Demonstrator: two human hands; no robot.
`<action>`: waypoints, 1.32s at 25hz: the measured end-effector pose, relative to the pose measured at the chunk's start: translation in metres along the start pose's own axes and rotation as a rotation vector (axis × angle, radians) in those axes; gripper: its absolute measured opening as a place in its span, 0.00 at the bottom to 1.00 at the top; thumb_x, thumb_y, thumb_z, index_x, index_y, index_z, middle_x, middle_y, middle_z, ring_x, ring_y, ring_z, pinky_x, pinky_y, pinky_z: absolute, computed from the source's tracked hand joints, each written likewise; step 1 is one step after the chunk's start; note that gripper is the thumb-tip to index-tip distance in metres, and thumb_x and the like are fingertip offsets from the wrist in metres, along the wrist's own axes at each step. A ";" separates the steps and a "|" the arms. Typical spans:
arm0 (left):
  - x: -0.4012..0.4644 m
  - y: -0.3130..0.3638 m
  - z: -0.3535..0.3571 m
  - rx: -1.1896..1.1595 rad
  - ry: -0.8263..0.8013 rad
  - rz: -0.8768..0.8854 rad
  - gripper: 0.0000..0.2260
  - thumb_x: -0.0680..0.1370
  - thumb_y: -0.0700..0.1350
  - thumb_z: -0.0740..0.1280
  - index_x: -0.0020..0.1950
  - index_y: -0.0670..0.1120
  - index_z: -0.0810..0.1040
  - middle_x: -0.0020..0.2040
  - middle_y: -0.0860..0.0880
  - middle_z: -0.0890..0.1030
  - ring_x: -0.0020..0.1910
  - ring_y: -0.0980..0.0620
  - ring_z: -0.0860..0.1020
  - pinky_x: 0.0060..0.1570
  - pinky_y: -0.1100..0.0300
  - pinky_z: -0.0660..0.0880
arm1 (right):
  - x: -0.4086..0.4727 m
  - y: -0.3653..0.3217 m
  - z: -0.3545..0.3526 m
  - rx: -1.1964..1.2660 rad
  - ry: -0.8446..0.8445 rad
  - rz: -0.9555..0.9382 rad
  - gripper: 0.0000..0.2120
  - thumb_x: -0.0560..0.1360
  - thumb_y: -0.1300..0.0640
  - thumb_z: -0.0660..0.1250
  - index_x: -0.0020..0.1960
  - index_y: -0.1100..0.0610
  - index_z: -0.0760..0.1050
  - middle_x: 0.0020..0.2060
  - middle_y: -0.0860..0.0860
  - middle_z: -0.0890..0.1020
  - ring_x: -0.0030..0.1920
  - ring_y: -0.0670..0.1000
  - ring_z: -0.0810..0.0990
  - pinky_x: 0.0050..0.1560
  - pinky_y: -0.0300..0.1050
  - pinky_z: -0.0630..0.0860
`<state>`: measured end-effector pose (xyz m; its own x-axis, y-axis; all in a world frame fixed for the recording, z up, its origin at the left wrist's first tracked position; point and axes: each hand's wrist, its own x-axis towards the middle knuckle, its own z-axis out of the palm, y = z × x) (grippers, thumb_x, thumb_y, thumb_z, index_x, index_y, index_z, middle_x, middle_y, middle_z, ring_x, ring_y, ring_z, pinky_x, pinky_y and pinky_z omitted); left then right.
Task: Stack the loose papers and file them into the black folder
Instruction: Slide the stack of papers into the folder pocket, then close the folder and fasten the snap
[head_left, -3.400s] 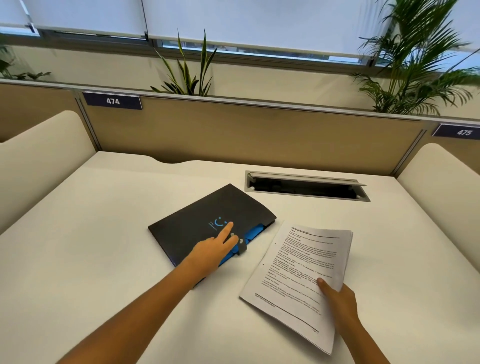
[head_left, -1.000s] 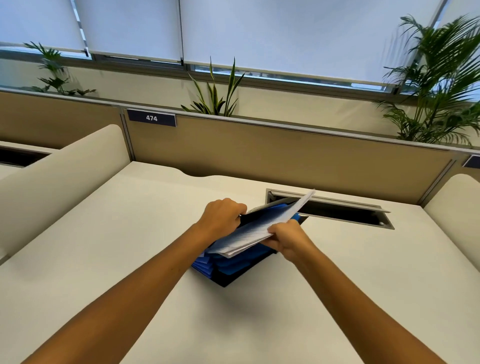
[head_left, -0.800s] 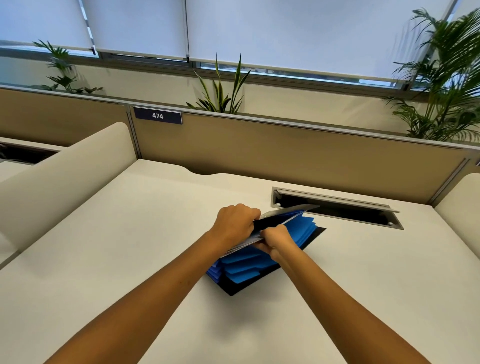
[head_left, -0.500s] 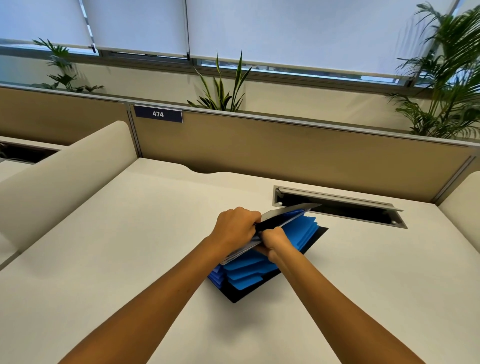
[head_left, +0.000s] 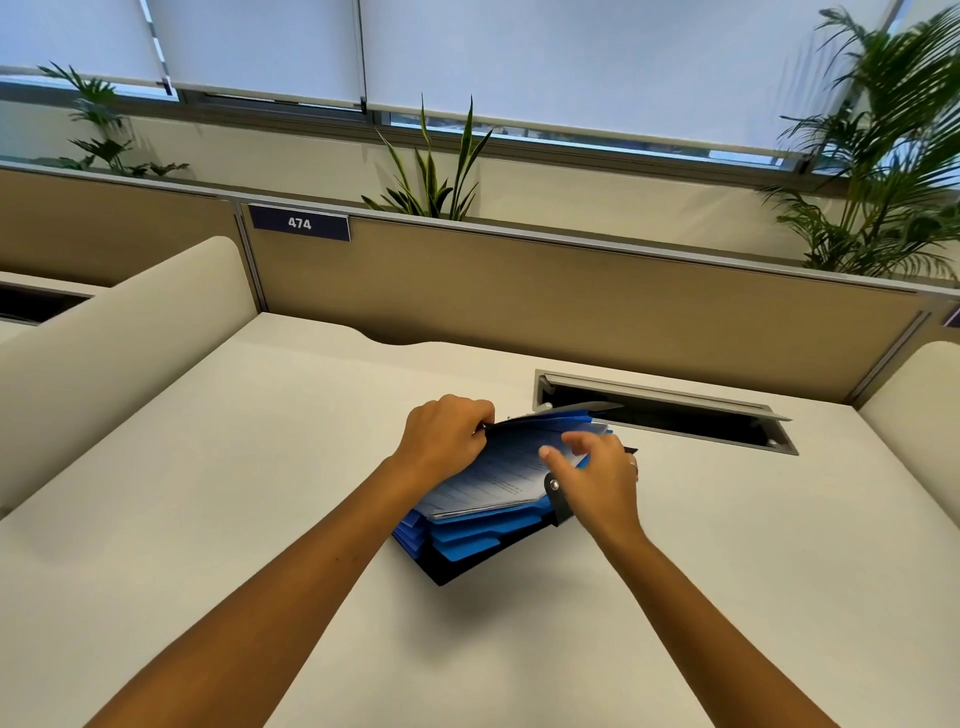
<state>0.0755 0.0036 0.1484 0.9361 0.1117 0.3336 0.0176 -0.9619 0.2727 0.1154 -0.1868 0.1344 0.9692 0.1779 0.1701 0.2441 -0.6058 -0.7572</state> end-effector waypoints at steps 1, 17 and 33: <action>0.003 0.000 0.001 -0.001 -0.002 0.005 0.07 0.75 0.42 0.63 0.50 0.47 0.78 0.47 0.46 0.84 0.44 0.43 0.79 0.36 0.56 0.73 | -0.003 0.010 0.002 -0.115 -0.025 -0.013 0.25 0.70 0.44 0.70 0.62 0.57 0.76 0.56 0.55 0.76 0.59 0.56 0.71 0.56 0.50 0.72; -0.010 0.043 0.066 0.057 -0.229 0.092 0.10 0.77 0.52 0.59 0.52 0.48 0.70 0.48 0.46 0.78 0.40 0.44 0.78 0.31 0.56 0.67 | 0.016 0.065 0.028 0.197 -0.018 -0.046 0.18 0.71 0.64 0.71 0.61 0.61 0.76 0.54 0.56 0.82 0.48 0.47 0.79 0.48 0.33 0.74; -0.015 -0.050 0.177 0.120 -0.323 -0.030 0.24 0.78 0.61 0.47 0.74 0.59 0.58 0.78 0.50 0.57 0.76 0.42 0.53 0.71 0.45 0.57 | 0.065 0.148 0.065 -0.151 -0.245 -0.115 0.16 0.77 0.58 0.64 0.64 0.58 0.75 0.61 0.56 0.79 0.60 0.55 0.77 0.60 0.37 0.68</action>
<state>0.1228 0.0058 -0.0300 0.9971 0.0740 0.0194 0.0698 -0.9841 0.1632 0.2121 -0.2146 -0.0081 0.9030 0.4225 0.0779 0.3712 -0.6760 -0.6366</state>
